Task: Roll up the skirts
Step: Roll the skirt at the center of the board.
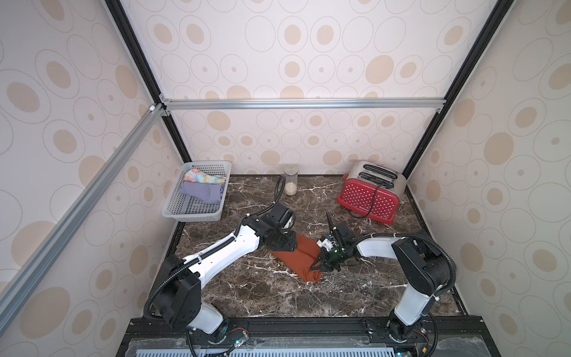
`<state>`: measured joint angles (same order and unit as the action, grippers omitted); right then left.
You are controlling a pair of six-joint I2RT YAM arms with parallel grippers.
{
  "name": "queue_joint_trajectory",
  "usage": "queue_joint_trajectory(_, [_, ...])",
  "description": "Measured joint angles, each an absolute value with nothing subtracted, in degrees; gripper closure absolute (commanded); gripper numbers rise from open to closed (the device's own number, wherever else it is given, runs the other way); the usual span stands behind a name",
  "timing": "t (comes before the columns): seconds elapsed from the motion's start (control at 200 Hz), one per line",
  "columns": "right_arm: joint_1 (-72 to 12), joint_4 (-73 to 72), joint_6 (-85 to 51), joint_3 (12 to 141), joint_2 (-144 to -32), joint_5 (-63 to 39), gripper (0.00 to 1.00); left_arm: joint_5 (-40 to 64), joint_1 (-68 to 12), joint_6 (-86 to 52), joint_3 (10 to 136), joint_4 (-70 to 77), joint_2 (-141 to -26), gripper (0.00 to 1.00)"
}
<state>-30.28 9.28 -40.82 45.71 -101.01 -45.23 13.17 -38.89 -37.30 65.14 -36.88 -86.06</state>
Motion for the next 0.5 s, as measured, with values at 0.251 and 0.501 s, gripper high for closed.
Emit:
queue_joint_trajectory(0.251, [-30.28, 11.99, -38.39, 47.27, -101.60, -44.93, 1.00, 7.90, -38.63, -38.87, 64.99, -32.16, -93.84, 0.56])
queue_joint_trajectory(0.501, [-30.30, 11.27, -37.60, 46.81, -100.90, -43.77, 1.00, 6.74, -34.24, -42.39, 63.61, -26.11, -102.89, 0.64])
